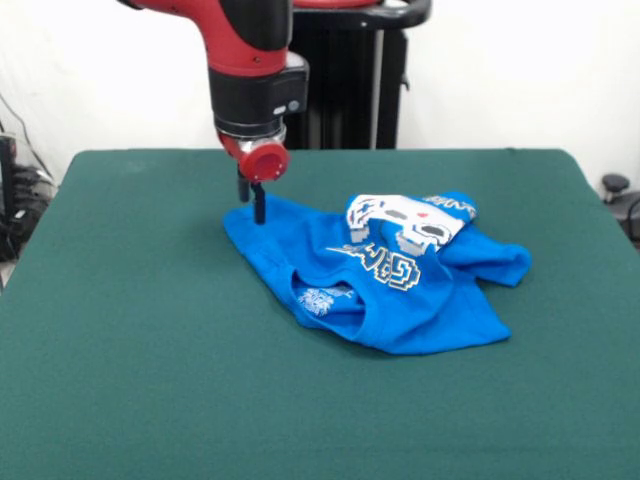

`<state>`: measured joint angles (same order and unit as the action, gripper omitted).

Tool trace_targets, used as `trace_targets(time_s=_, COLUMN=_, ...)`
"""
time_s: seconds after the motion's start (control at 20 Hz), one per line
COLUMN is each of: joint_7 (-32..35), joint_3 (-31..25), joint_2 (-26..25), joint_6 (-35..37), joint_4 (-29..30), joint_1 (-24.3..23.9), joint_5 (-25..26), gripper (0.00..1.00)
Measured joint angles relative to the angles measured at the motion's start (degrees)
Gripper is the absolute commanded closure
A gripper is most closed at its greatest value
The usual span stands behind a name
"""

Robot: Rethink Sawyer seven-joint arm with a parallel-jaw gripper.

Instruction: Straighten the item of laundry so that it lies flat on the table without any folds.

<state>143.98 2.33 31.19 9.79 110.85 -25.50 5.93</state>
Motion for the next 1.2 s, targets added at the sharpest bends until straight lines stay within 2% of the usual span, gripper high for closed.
trace_targets(time_s=0.35, joint_7=0.0, joint_3=0.1, joint_2=-5.3, joint_6=-2.4, joint_4=-0.3, joint_1=0.4, joint_5=0.0, gripper=0.00)
trace_targets(time_s=0.65, joint_7=0.0, joint_3=1.5, joint_2=-5.4, joint_6=-3.0, joint_4=-0.6, joint_1=2.5, joint_5=0.2, gripper=0.00)
trace_targets(time_s=0.7, joint_7=0.0, joint_3=2.1, joint_2=-5.5, joint_6=-4.1, joint_4=-1.2, joint_1=4.1, joint_5=0.2, gripper=1.00)
trace_targets(time_s=1.2, joint_7=0.0, joint_3=5.1, joint_2=-6.3, joint_6=-6.4, joint_4=-2.0, joint_1=8.5, joint_5=0.3, gripper=1.00)
